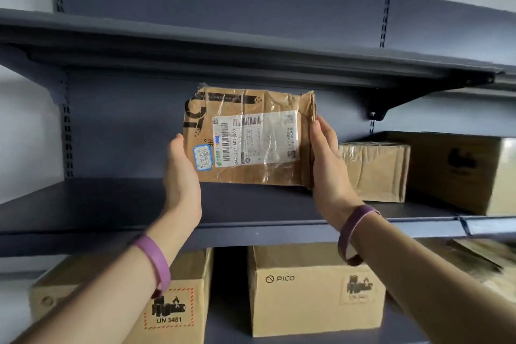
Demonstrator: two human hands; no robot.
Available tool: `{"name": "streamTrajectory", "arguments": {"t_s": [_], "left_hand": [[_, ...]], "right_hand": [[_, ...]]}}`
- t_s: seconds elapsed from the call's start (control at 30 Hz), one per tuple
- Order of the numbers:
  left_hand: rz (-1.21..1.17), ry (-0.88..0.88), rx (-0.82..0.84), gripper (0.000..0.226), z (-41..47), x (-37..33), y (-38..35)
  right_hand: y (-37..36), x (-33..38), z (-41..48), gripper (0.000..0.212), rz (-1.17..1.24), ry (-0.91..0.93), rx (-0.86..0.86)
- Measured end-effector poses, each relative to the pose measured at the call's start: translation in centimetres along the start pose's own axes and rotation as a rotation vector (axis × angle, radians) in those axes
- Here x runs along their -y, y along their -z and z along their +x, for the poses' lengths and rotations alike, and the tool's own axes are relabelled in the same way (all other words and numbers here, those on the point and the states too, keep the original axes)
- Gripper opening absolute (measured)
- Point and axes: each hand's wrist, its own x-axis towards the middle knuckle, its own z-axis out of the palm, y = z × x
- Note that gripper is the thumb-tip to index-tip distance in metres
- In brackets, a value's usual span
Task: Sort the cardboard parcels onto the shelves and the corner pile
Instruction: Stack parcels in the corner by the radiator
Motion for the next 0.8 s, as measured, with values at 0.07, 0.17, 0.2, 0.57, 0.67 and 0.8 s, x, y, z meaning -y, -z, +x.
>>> {"name": "streamTrajectory", "arguments": {"t_s": [0.07, 0.17, 0.2, 0.57, 0.67, 0.8], "left_hand": [[-0.03, -0.009, 0.007, 0.05, -2.5, 0.3, -2.4], [-0.058, 0.005, 0.052, 0.049, -6.5, 0.4, -6.1], [-0.062, 0.018, 0.071, 0.048, -7.9, 0.5, -7.4], [-0.13, 0.147, 0.347, 0.045, -24.2, 2.3, -23.5], [-0.19, 0.211, 0.465, 0.041, -28.2, 3.4, -28.6], [-0.228, 0.284, 0.615, 0.039, -33.2, 5.4, -35.2]], "right_hand": [[3.2, 1.6, -1.3, 0.07, -0.009, 0.023, -0.02], [8.2, 4.1, -3.4, 0.056, -0.007, 0.035, -0.04], [10.0, 4.9, -4.1, 0.053, -0.012, 0.034, -0.067], [30.1, 12.9, -11.9, 0.041, -0.183, 0.108, -0.364], [35.8, 14.8, -13.6, 0.042, -0.253, 0.114, -0.474], [42.9, 16.8, -15.7, 0.046, -0.326, 0.118, -0.645]]}}
